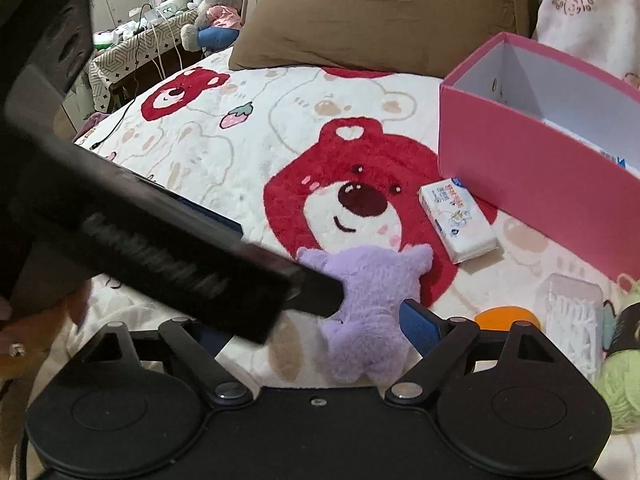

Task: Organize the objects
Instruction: 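Close the left gripper on the purple plush toy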

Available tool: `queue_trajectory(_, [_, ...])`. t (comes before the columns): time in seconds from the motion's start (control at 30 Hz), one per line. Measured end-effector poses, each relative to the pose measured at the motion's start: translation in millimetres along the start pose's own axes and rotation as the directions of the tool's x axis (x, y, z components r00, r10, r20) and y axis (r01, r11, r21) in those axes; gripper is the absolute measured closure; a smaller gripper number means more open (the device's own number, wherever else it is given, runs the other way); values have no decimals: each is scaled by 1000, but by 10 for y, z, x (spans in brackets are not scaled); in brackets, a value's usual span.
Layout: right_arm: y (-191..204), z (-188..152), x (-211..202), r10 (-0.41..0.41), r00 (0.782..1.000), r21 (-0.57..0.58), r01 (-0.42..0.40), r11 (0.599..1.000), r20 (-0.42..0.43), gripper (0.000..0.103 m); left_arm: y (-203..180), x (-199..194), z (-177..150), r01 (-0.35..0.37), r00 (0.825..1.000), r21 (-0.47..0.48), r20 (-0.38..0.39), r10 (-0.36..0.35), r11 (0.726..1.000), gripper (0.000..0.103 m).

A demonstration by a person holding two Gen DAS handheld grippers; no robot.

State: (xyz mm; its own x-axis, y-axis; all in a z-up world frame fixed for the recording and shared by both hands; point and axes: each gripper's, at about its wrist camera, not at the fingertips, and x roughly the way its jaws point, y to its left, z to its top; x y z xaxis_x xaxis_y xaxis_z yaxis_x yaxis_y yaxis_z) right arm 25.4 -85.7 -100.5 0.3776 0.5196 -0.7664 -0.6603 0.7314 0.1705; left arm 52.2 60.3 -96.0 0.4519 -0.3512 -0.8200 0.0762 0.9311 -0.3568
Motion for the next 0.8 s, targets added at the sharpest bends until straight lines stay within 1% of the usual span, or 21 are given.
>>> queue_trajectory(0.07, [-20,-20,62,-1,1000,8,1,1000,-8,13,-3,42,-10,7,1000,2,12,-7,1000,8])
queue_trajectory(0.1, [-21,-30,85,-4,1000,5,4,1000,-11,14,-13,68,-14,0,1000,11,10,0,1000,10])
queue_trajectory(0.17, [-14,-43,126,-15,1000,-16,15,1000,-20,18,-9,115,-19,-8,1000,11,0,8,1000,18])
queue_trajectory(0.2, [-10,-49,142,-16,1000,-26,15,1000,-25,20,6,138,-17,-3,1000,3,-6,3,1000,26])
queue_trajectory(0.23, [-18,-55,148,-13,1000,-27,12,1000,-26,23,23,161,-12,3,1000,-9,-14,-3,1000,37])
queue_trajectory(0.33, [-62,-71,155,-12,1000,-14,11,1000,-25,25,63,233,-3,20,999,-42,-42,-22,999,42])
queue_trajectory(0.4, [-92,-83,168,-21,999,-6,21,1000,-31,27,65,258,-12,33,999,-35,-40,-34,999,45])
queue_trajectory(0.47, [-108,-94,177,-29,999,0,29,1000,-45,35,57,297,0,43,998,-24,-46,-45,999,52])
queue_trajectory(0.5, [-105,-98,177,-28,998,-8,27,1000,-54,41,61,319,3,57,997,-26,-50,-58,998,57])
queue_trajectory(0.53, [-98,-103,178,-27,998,-21,26,999,-62,43,67,342,3,64,996,-30,-58,-65,998,59])
queue_trajectory(0.6, [-87,-104,194,-40,997,-43,37,998,-72,43,89,379,1,59,996,-33,-69,-61,998,60])
queue_trajectory(0.67, [-103,-95,237,-52,995,-32,50,998,-85,43,139,416,1,57,994,-59,-92,-63,997,62])
queue_trajectory(0.77, [-127,-104,308,-54,993,-4,54,999,-100,38,243,489,-21,91,984,-138,-141,-110,986,62])
queue_trajectory(0.8, [-129,-108,339,-61,992,1,62,998,-108,35,268,526,-26,105,976,-164,-171,-133,981,62])
